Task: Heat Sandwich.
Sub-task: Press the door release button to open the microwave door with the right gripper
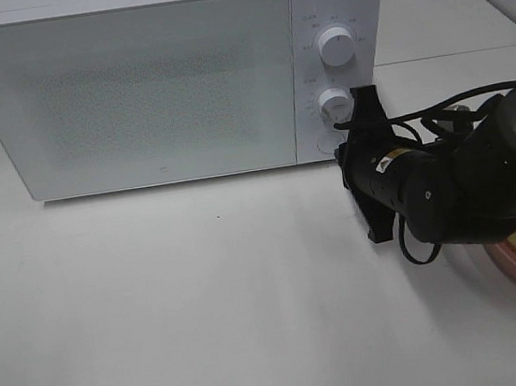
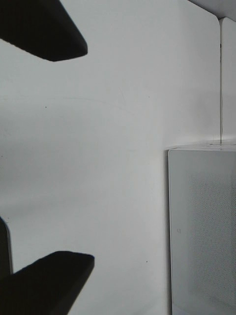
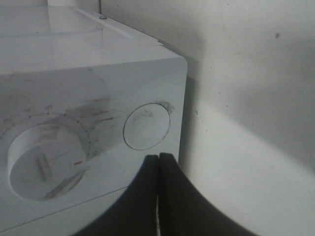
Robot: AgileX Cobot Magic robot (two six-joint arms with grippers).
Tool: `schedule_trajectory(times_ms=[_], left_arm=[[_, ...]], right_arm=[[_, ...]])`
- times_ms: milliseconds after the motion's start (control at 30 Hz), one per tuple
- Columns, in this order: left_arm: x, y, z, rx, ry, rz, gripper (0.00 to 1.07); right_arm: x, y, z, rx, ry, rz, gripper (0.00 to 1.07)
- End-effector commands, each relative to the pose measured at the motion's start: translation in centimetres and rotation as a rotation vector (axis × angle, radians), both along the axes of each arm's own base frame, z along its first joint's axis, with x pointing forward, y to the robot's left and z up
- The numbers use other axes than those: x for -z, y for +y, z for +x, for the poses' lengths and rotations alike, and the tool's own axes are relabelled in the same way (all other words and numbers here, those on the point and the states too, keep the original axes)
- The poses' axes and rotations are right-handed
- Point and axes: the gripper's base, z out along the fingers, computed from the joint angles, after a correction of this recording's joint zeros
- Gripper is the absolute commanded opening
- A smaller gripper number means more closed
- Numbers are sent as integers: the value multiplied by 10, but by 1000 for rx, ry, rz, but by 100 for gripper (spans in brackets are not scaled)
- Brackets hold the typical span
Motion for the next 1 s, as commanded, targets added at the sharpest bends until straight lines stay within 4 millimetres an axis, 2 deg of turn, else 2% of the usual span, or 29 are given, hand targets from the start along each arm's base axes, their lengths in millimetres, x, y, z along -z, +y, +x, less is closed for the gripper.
schedule_trajectory(times_ms=[33,300,633,1000], left_arm=[[-1,0,-3,0,-38,1,103],[-1,0,-3,0,-38,1,103],[-1,0,-3,-1,-38,2,103],[-1,0,-3,-1,-38,2,103]], right_arm=[[2,0,11,-6,4,6,2],[13,-3,30,7,10,-1,2],[19,5,42,-4,13,4,2],[14,7,53,3,-72,-28,2]])
